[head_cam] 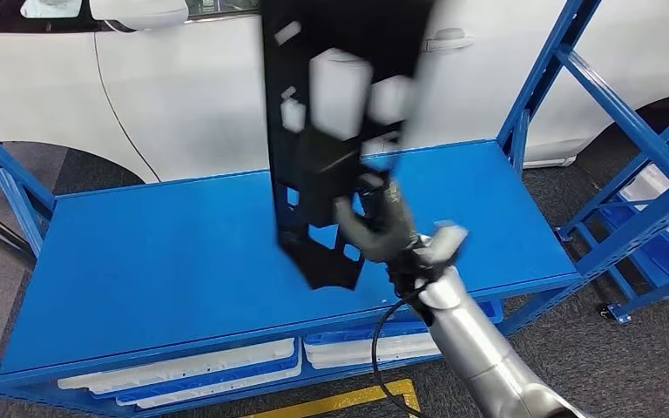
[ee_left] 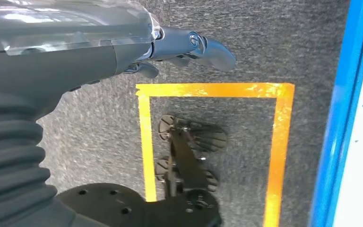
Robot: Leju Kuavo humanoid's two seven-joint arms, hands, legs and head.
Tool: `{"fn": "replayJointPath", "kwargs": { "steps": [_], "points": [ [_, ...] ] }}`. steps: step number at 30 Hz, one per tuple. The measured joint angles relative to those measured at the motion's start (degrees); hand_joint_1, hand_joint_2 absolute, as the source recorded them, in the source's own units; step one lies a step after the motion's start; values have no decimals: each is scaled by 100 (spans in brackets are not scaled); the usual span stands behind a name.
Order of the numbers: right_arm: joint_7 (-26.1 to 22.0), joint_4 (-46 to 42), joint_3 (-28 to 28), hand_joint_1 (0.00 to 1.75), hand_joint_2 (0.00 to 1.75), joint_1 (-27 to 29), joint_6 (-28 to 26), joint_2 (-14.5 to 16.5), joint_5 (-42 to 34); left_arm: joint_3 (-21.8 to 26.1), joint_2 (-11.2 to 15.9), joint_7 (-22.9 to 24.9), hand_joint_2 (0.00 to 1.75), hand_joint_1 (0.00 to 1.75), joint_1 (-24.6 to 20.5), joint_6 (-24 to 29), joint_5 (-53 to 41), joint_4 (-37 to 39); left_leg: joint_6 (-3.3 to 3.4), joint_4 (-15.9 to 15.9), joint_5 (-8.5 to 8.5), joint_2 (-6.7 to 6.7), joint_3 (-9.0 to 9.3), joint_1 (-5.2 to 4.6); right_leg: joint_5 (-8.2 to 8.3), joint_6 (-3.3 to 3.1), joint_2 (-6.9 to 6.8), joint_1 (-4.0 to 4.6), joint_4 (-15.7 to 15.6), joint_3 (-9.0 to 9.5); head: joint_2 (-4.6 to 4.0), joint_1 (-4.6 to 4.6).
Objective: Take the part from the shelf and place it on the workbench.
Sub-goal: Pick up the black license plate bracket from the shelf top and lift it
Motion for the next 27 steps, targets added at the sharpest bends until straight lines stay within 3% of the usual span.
{"fn": "replayJointPath", "kwargs": {
  "steps": [1, 3, 5, 8, 10, 11, 14, 16, 18, 20, 22, 24, 25, 26, 27],
  "points": [
    [-90, -569, -305, 175, 175, 160, 783, 56, -932, 49, -2, -12, 175, 0, 2, -13, 23, 2, 40, -64, -22, -7, 26, -9, -12, 24, -1, 12, 21, -19, 0, -1],
    [-166, -1538, -813, 175, 175, 450, 1796, 247, -1911, 130, -5, -25, 175, 0, 7, -9, 50, 2, 127, -86, -24, -8, 31, -15, -31, 74, 2, 5, 28, -21, 0, -1],
    [-179, -2177, -1073, 175, 175, 697, 2169, 402, -1770, 195, -11, -32, 175, 0, -2, 14, 68, 2, 200, -124, -10, 5, 65, -8, -187, 136, 7, -17, 221, -90, 0, 0],
    [-135, -2627, -1165, 175, 175, 997, 2382, 506, -1057, 268, -14, -33, 175, 0, -37, 78, 67, 2, 264, -139, 12, 40, 70, -10, -723, 203, 9, -42, 1245, -559, 0, 0],
    [-109, -2703, -1153, 175, 175, 1113, 2380, 527, -959, 289, -15, -28, 175, 0, -54, 145, 37, 2, 267, -137, 27, 46, 59, -14, -822, 219, 8, -62, 1643, -725, 0, 0],
    [-110, -2707, -1125, 175, 175, 1137, 2338, 528, -949, 295, -16, -21, 175, 0, -60, 177, 11, 2, 262, -137, 34, 45, 56, -15, -709, 213, 8, -70, 1506, -641, 0, 0],
    [-103, -2707, -945, 175, 175, 1158, 2205, 523, -898, 298, -31, -5, 175, 0, -71, 237, -55, 2, 214, -132, 63, 36, 46, -27, -221, 145, 10, -61, 355, -15, 0, 0],
    [-103, -2708, -843, 175, 175, 1174, 2173, 519, -882, 298, -43, -2, 175, 0, -81, 253, -75, 2, 153, -133, 96, 27, 27, -39, -117, 99, 13, -29, 16, 139, 0, 0],
    [-107, -2707, -775, 175, 175, 1202, 2140, 510, -859, 298, -46, 8, 175, 0, -82, 260, -84, 2, 75, -154, 139, 20, 12, -40, -56, 37, 11, -23, -8, 105, 0, 0],
    [-105, -2693, -699, 175, 175, 1223, 2115, 498, -819, 298, -50, 27, 175, 0, -83, 273, -97, 2, 18, -41, 0, 18, -48, -33, 37, -56, -7, -46, -67, 66, 0, 0],
    [-105, -2666, -602, 175, 175, 1251, 2086, 484, -777, 297, -55, 52, 175, 0, -88, 293, -128, 2, -10, 487, -437, 20, -240, -25, 131, -121, -23, -49, -101, -16, 0, 0],
    [-105, -2637, -509, 175, 175, 1327, 2034, 467, -722, 297, -55, 69, 175, 0, -91, 308, -155, 2, -34, 1197, -858, 21, -442, -24, 214, -138, -28, -30, -95, -132, 0, 0],
    [-103, -2622, -471, 175, 175, 1372, 2012, 459, -695, 297, -55, 74, 175, 0, -91, 312, -159, 2, -40, 1372, -942, 21, -446, -24, 255, -137, -30, -21, -88, -192, 0, 0],
    [-101, -2608, -439, 175, 175, 1412, 2000, 452, -679, 297, -55, 76, 175, 0, -91, 314, -162, 2, -38, 1311, -915, 21, -333, -24, 297, -132, -30, -17, -77, -252, 0, 0],
    [-101, -2595, -412, 175, 175, 1438, 1995, 445, -671, 297, -55, 78, 175, 0, -95, 314, -163, 2, -29, 1022, -805, 22, -108, -24, 337, -121, -28, -15, -63, -310, 0, 0]
  ]
}}
